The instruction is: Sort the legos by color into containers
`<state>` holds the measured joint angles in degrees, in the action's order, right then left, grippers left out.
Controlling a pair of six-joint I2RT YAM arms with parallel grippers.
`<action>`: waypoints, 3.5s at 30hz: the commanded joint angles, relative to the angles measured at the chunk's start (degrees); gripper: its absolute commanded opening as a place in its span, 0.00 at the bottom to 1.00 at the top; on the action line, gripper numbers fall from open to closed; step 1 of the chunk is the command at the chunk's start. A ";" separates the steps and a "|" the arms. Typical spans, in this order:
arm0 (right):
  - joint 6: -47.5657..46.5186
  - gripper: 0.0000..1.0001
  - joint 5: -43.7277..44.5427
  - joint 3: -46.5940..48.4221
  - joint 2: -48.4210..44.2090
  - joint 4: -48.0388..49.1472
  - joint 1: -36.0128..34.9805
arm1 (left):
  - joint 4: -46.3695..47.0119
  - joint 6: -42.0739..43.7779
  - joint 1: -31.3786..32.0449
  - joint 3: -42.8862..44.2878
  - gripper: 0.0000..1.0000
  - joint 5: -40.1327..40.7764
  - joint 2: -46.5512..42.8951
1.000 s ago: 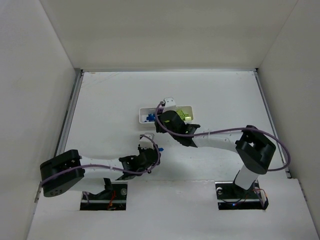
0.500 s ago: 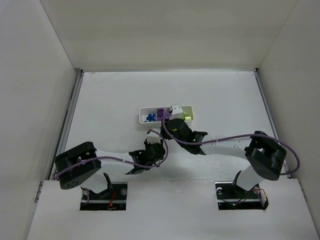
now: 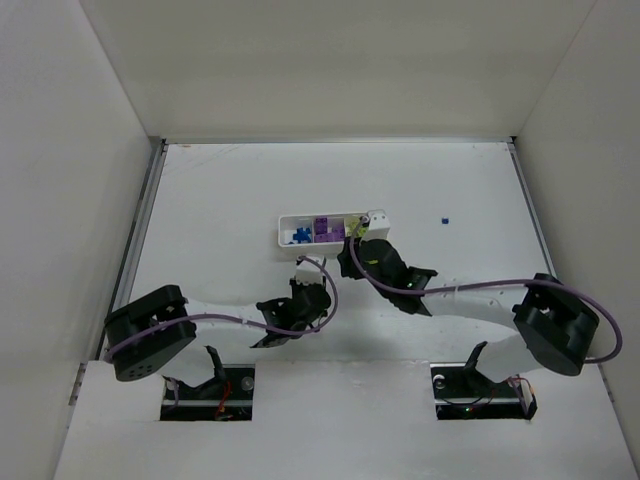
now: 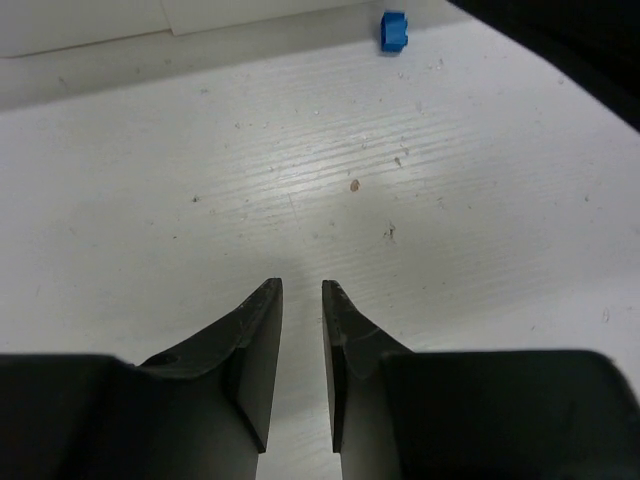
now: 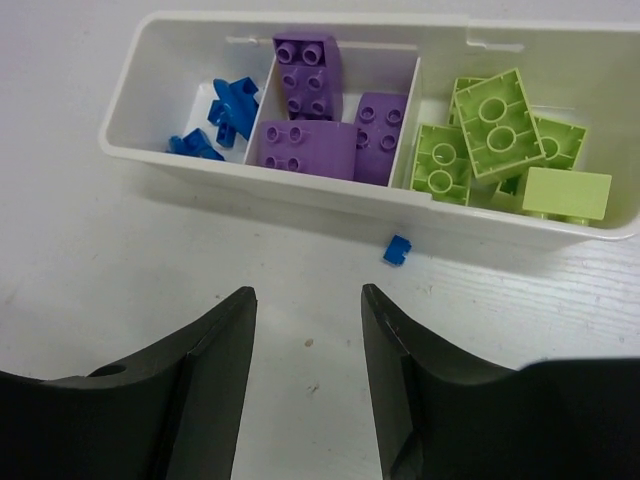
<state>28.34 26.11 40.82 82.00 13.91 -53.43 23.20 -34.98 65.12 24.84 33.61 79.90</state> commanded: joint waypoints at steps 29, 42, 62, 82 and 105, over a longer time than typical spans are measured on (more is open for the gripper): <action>5.94 0.50 -1.85 -5.30 -2.72 3.31 36.87 | 6.16 8.70 -8.30 24.81 0.34 -6.80 21.69; 5.85 0.50 -6.77 -9.27 -6.24 7.00 36.95 | 3.52 9.14 -5.67 30.88 0.29 4.10 29.79; 6.73 0.50 -6.60 -10.76 -7.38 7.71 36.34 | 3.87 8.35 -3.29 21.93 0.09 2.78 15.76; 4.09 0.46 -1.42 -8.92 -6.24 1.82 42.66 | 6.95 7.39 -26.14 20.34 0.16 -2.32 12.91; -0.65 0.44 -0.79 21.05 22.85 -13.29 51.45 | 14.32 6.15 -21.58 2.59 0.52 -5.65 -6.34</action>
<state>28.69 25.04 57.82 103.15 5.48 -2.79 32.86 -28.18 42.87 28.53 29.17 73.73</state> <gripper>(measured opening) 0.446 0.523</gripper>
